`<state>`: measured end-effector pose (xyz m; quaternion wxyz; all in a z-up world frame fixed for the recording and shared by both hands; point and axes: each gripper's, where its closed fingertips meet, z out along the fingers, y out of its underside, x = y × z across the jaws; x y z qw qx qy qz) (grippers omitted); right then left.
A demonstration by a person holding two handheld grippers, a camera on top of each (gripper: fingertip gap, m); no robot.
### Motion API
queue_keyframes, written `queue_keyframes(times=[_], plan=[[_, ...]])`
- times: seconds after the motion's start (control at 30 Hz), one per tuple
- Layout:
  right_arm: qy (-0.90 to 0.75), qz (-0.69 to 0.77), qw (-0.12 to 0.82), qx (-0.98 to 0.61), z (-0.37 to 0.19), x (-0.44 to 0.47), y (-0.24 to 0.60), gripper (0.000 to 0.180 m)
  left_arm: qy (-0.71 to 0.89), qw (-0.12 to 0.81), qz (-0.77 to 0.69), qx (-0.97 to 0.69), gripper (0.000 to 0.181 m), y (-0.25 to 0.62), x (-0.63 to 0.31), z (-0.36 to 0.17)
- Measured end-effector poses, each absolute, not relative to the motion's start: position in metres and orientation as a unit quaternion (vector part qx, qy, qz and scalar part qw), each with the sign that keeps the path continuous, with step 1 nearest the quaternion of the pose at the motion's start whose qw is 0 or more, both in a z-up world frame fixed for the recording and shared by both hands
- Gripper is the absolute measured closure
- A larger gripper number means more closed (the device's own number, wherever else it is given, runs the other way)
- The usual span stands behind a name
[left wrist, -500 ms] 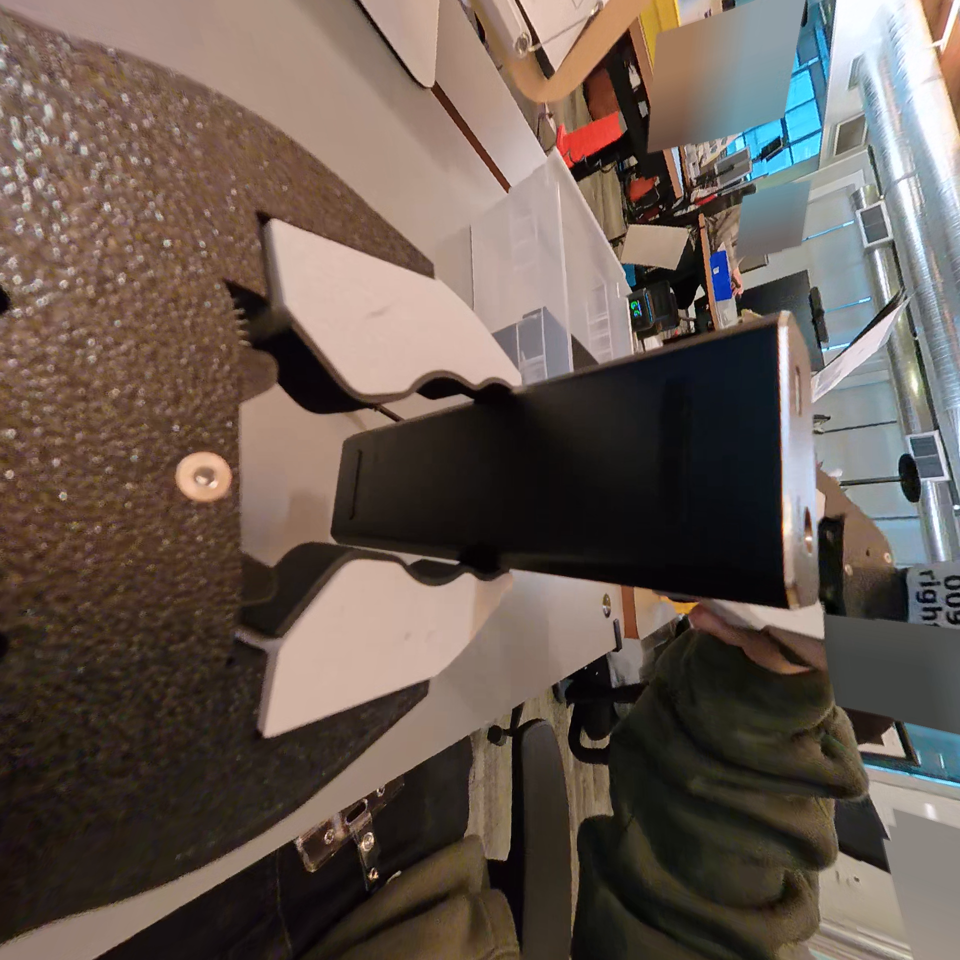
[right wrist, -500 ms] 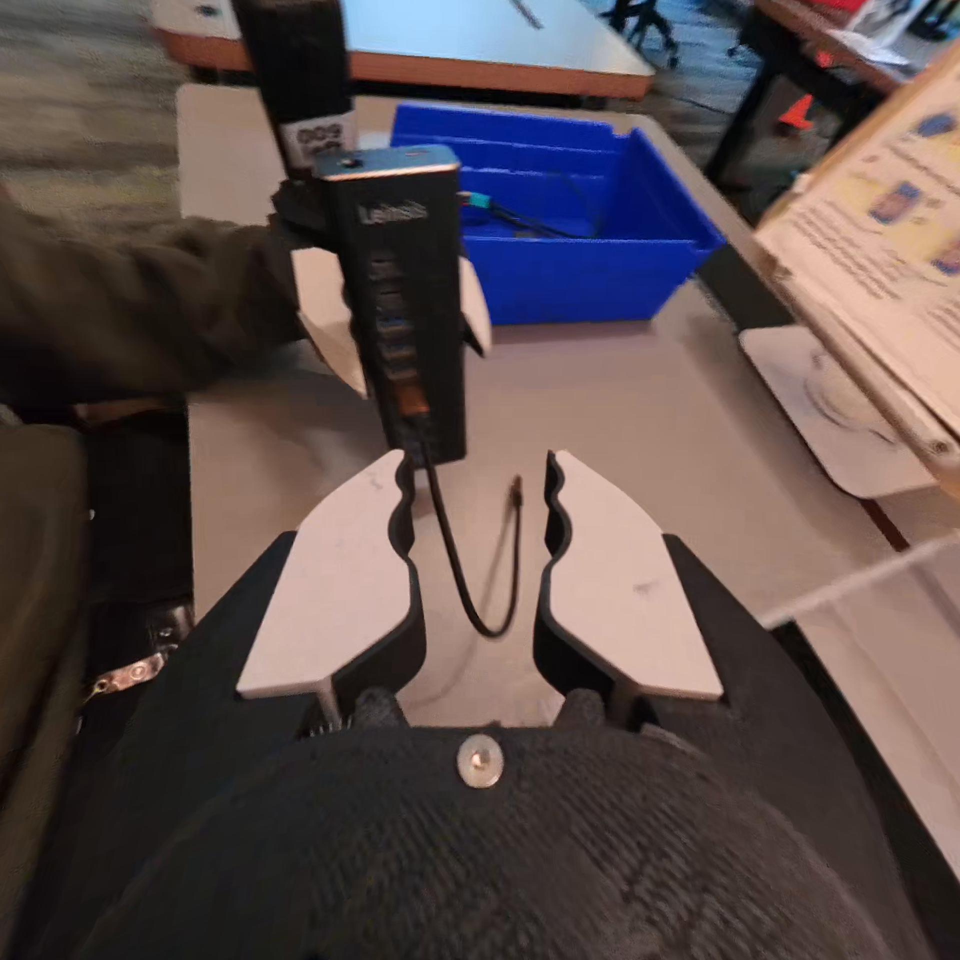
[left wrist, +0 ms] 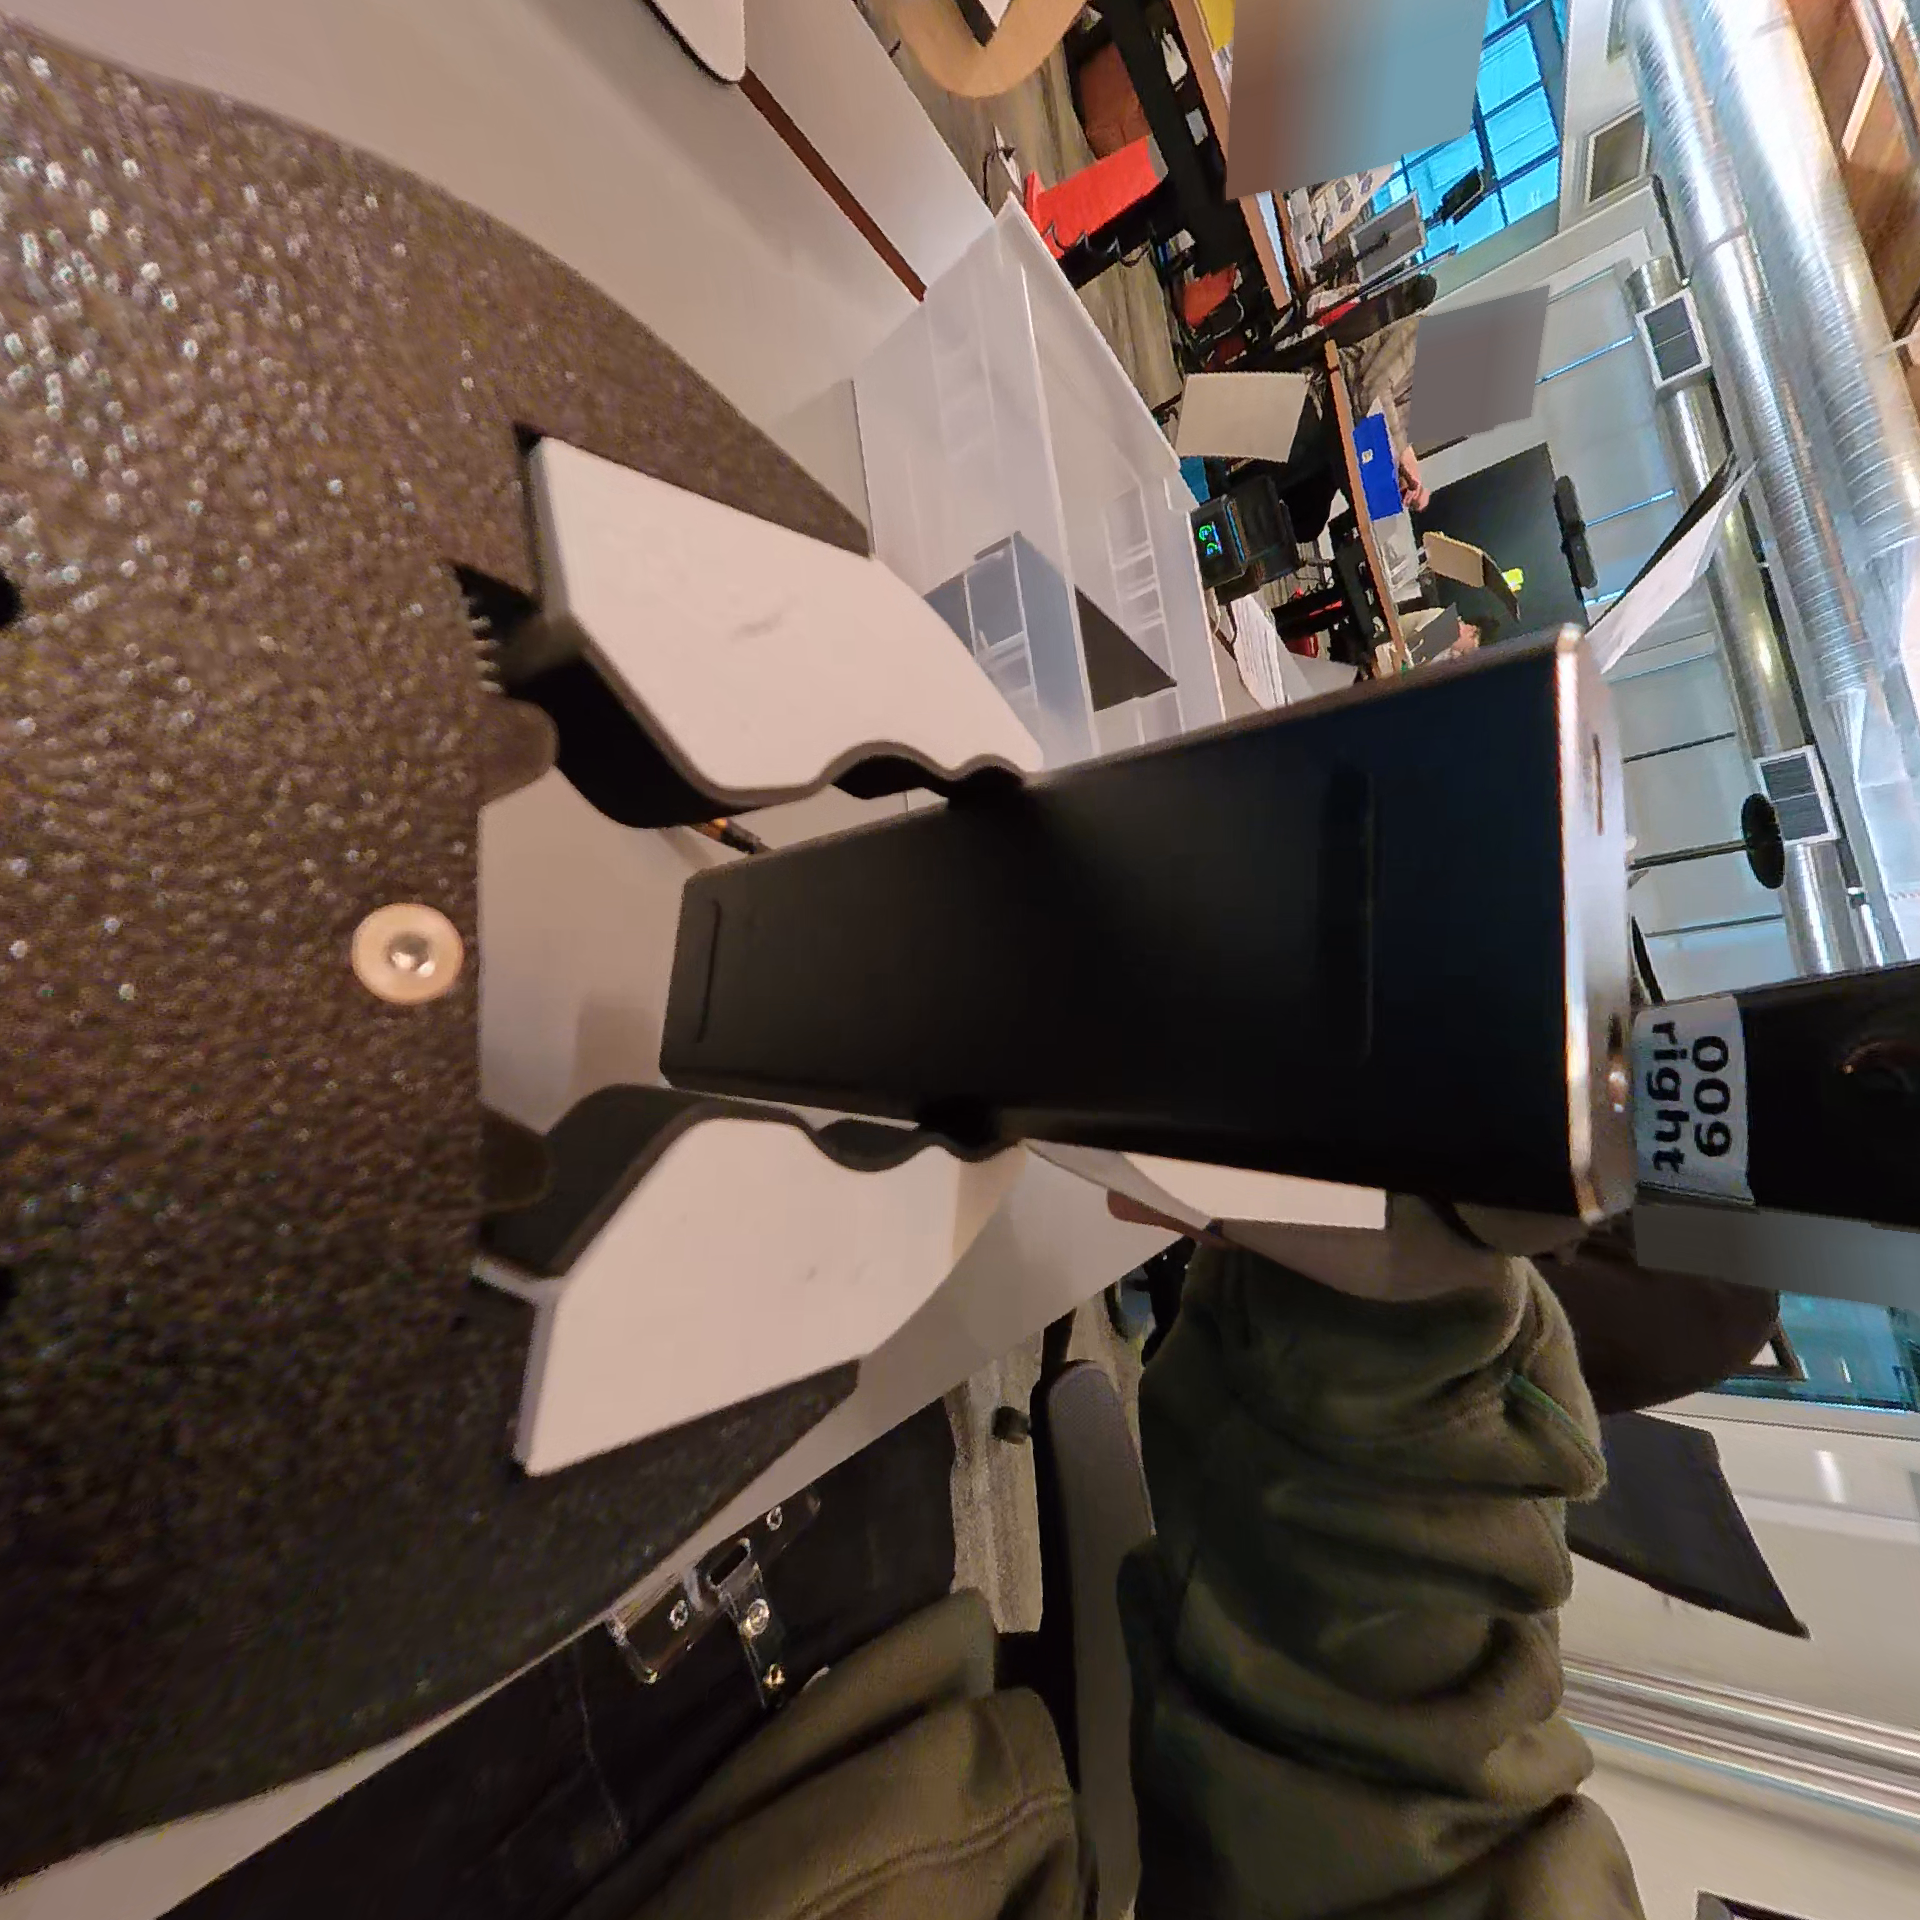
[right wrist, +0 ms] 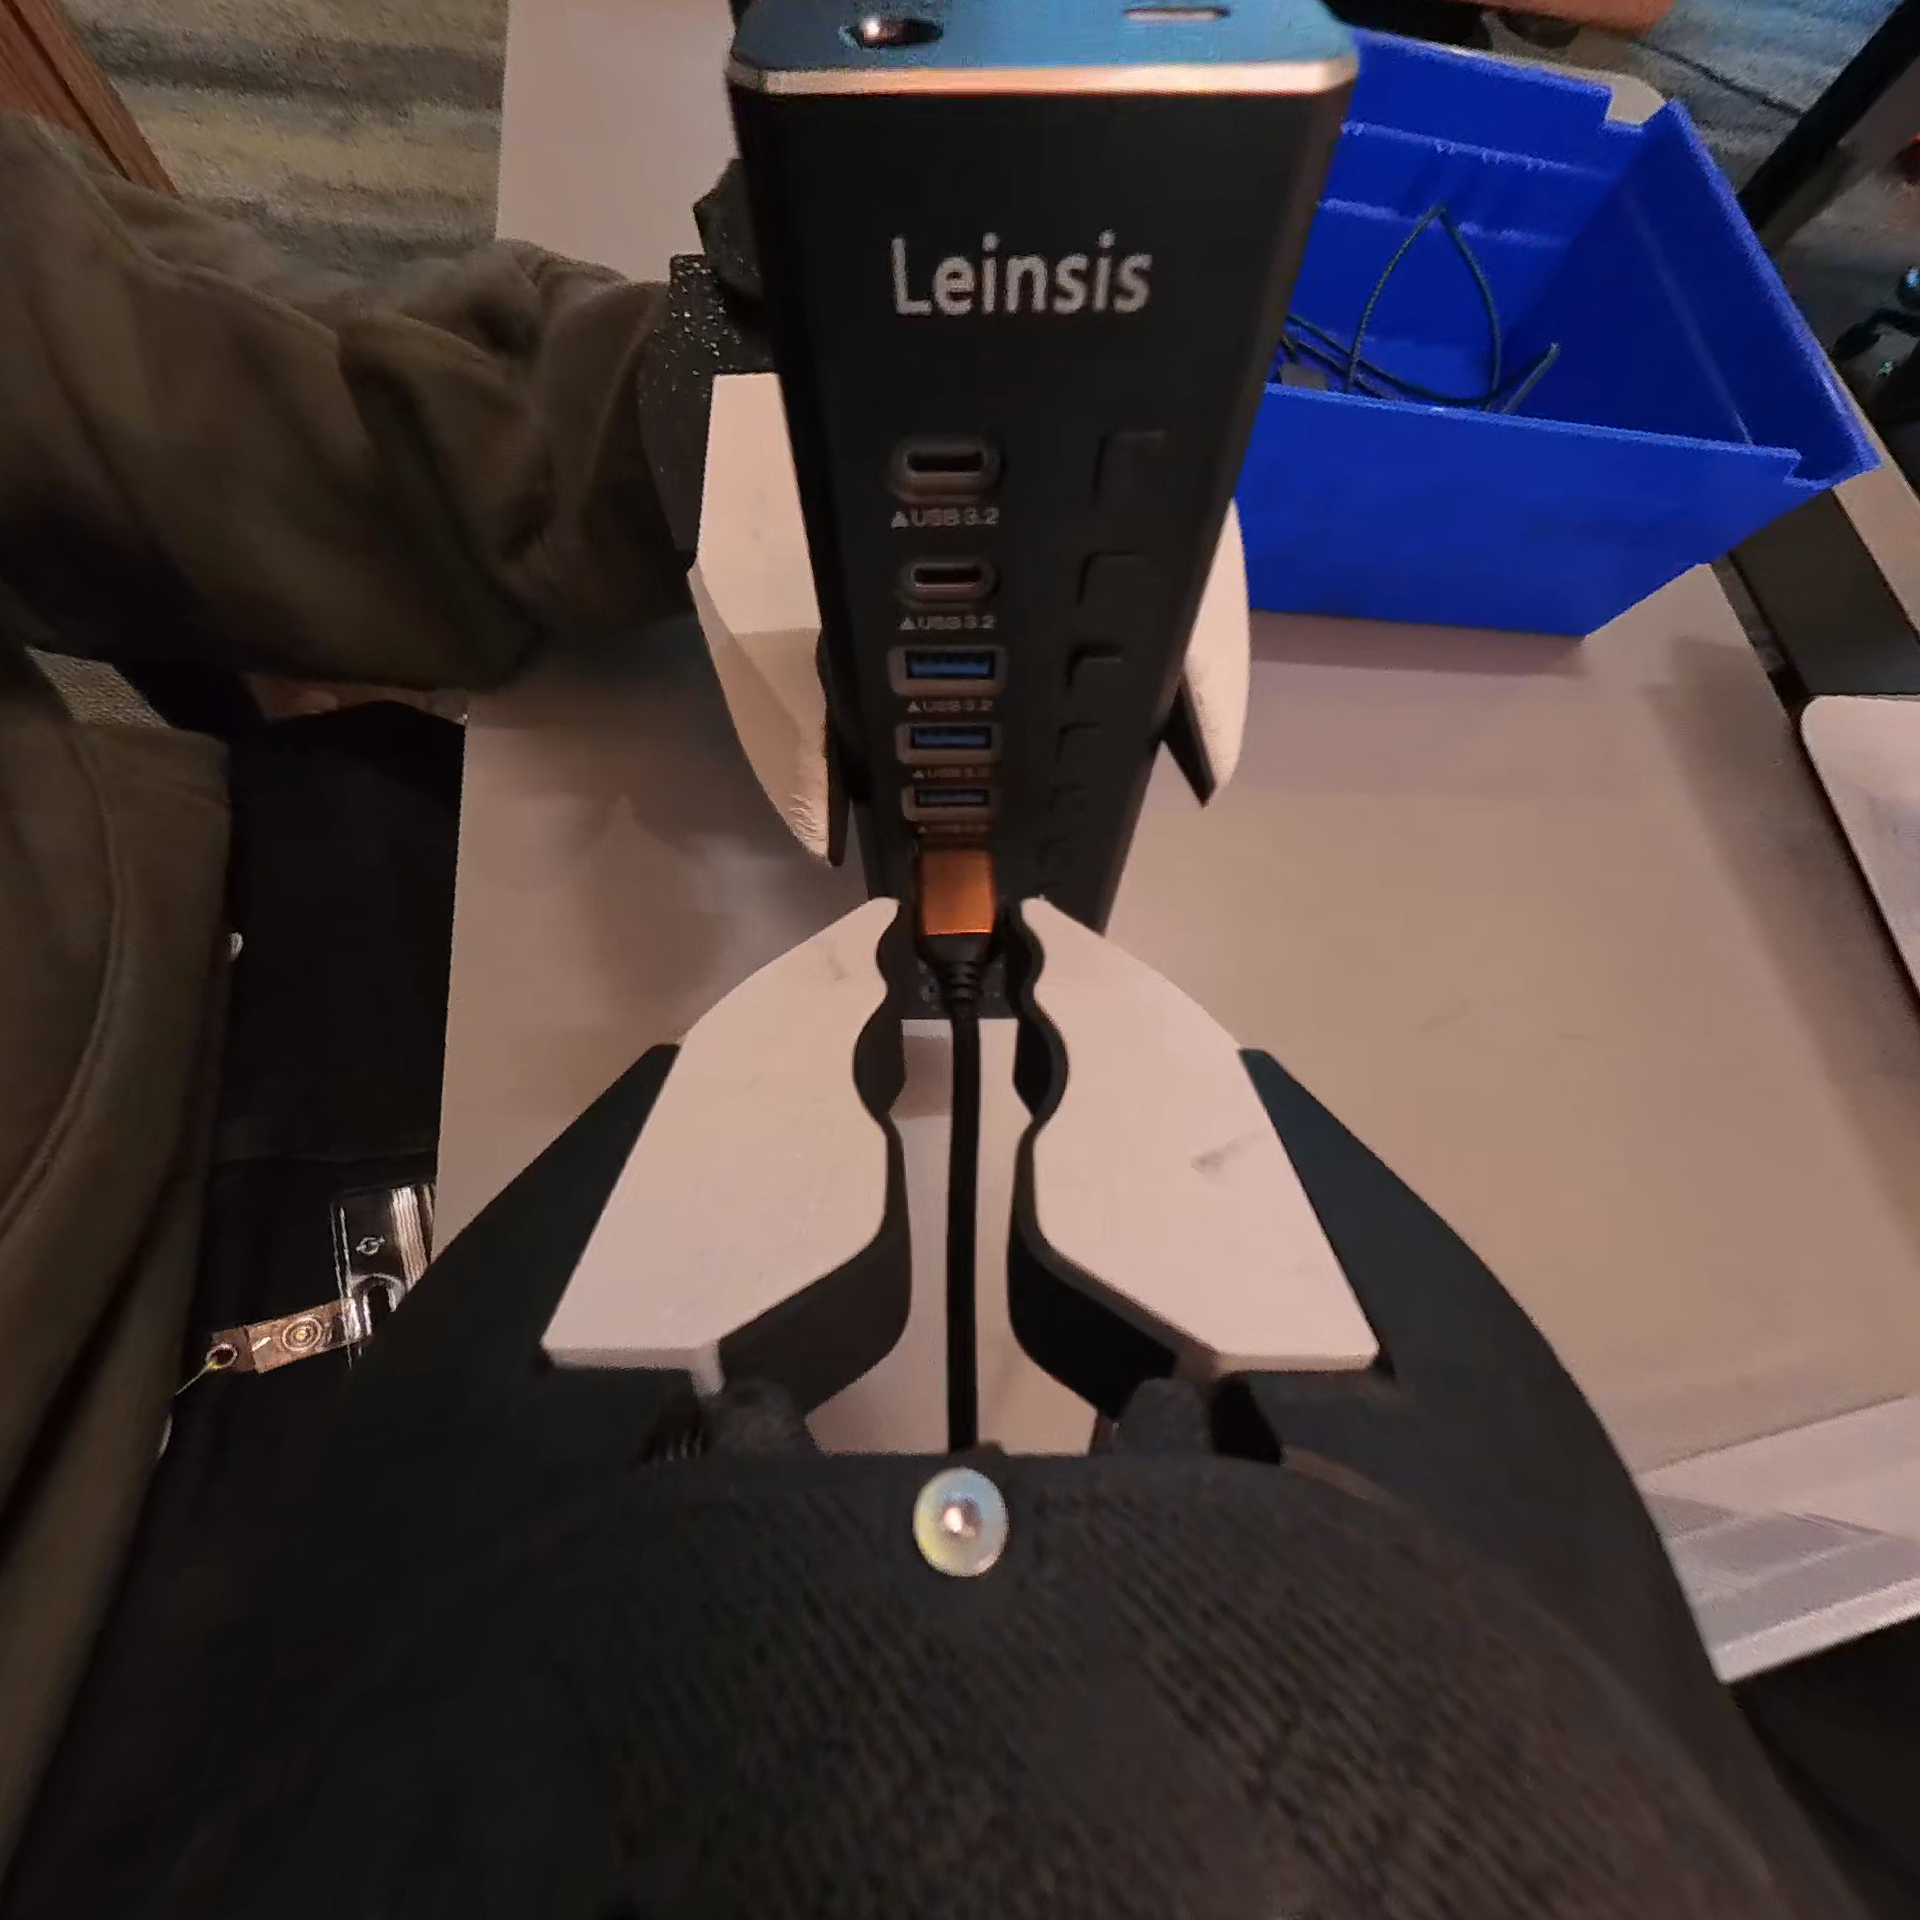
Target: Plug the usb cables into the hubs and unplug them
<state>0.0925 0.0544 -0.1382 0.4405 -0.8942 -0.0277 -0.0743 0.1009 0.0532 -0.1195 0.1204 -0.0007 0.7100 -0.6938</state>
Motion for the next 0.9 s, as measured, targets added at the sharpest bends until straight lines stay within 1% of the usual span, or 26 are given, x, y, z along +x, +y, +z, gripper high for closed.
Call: queue_keyframes(times=[0.33, 0.67, 0.9], plan=[[-0.057, -0.111, 0.464, -0.877, -0.136, 0.09, 0.059, 0.163, 0.701, 0.119, -0.703, 0.007, 0.122, 0.05, 0.097, -0.115], [-0.043, -0.055, 0.476, -0.877, -0.131, 0.088, 0.061, 0.163, 0.686, 0.116, -0.718, 0.01, 0.121, 0.053, 0.097, -0.112], [-0.028, -0.057, 0.482, -0.874, -0.128, 0.088, 0.06, 0.164, 0.683, 0.123, -0.72, 0.01, 0.122, 0.054, 0.097, -0.109]])
